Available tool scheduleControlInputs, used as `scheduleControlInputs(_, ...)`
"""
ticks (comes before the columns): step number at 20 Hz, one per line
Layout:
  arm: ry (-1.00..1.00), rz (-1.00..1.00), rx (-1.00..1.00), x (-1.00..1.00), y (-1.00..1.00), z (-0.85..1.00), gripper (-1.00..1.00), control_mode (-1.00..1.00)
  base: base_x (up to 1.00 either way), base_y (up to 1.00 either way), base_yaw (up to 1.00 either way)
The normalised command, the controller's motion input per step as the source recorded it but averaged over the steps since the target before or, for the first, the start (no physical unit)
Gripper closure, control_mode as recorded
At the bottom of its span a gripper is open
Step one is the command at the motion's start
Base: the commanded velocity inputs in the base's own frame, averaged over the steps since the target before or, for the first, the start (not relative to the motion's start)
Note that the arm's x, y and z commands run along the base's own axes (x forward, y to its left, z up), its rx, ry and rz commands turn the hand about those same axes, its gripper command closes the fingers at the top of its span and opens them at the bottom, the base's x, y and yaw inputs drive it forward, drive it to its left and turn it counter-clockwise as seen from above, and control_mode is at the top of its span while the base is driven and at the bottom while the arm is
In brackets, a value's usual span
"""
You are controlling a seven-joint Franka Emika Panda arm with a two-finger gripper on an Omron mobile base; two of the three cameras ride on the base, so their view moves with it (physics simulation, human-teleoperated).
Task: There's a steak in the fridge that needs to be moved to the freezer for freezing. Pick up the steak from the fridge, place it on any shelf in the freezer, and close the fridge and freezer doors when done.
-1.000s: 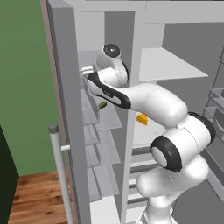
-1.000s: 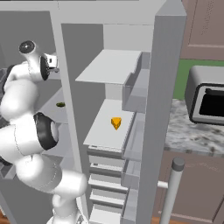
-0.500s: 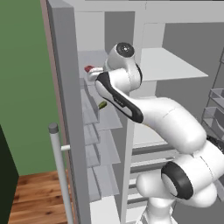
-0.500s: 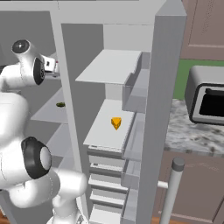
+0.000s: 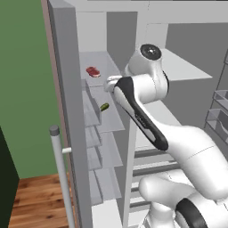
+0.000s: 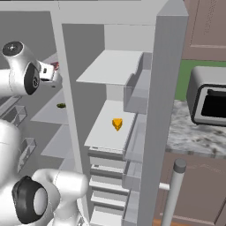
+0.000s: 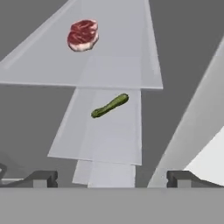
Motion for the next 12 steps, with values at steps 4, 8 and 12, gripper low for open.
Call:
scheduleControlInputs(4, 0.0, 0.0, 0.0, -0.5, -0.67, -0.09, -1.0, -1.0, 0.0, 0.0, 0.0)
scheduleControlInputs(8, 0.0, 0.0, 0.0, -0.7, -0.45, 0.0, -1.0, -1.0, 0.0, 0.0, 0.0)
scheduleControlInputs(12, 0.05, 0.0, 0.0, -0.3, -0.52, -0.01, -1.0, -1.0, 0.0, 0.0, 0.0)
